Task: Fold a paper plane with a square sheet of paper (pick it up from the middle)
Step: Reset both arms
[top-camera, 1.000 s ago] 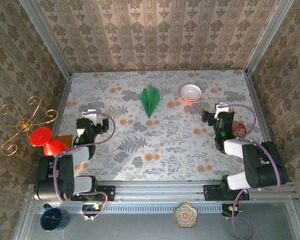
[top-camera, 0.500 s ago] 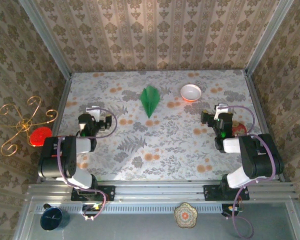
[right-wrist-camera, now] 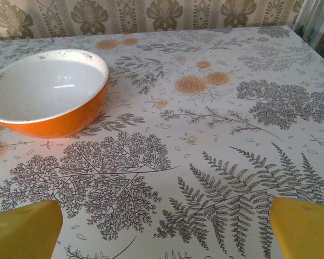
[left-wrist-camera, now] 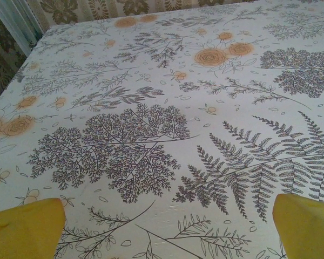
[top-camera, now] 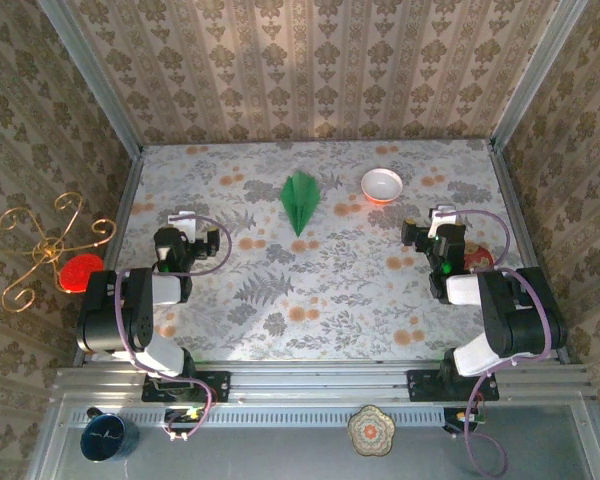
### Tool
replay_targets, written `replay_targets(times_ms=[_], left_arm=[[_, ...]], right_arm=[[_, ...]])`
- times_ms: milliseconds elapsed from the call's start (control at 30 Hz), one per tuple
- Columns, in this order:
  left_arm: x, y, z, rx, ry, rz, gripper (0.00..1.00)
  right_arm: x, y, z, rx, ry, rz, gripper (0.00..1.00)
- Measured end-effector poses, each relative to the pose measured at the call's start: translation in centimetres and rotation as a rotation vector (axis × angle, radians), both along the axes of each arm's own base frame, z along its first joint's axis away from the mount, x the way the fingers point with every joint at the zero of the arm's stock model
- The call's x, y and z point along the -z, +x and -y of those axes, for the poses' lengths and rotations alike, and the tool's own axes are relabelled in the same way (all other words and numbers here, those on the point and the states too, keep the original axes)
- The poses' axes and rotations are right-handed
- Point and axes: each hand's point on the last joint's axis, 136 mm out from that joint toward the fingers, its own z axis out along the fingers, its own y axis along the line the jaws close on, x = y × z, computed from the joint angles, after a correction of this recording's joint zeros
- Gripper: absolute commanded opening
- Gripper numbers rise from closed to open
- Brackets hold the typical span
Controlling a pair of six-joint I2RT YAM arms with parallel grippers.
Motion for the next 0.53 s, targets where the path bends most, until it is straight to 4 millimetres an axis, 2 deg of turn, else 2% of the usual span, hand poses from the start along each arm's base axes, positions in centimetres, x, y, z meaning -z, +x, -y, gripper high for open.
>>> replay_targets(times_ms=[533], left_arm=[[-0.18,0.09,-0.09,-0.006,0.003,0.008,1.00]], right_arm=[[0.01,0.00,0.00,0.000,0.000,0.000,1.00]])
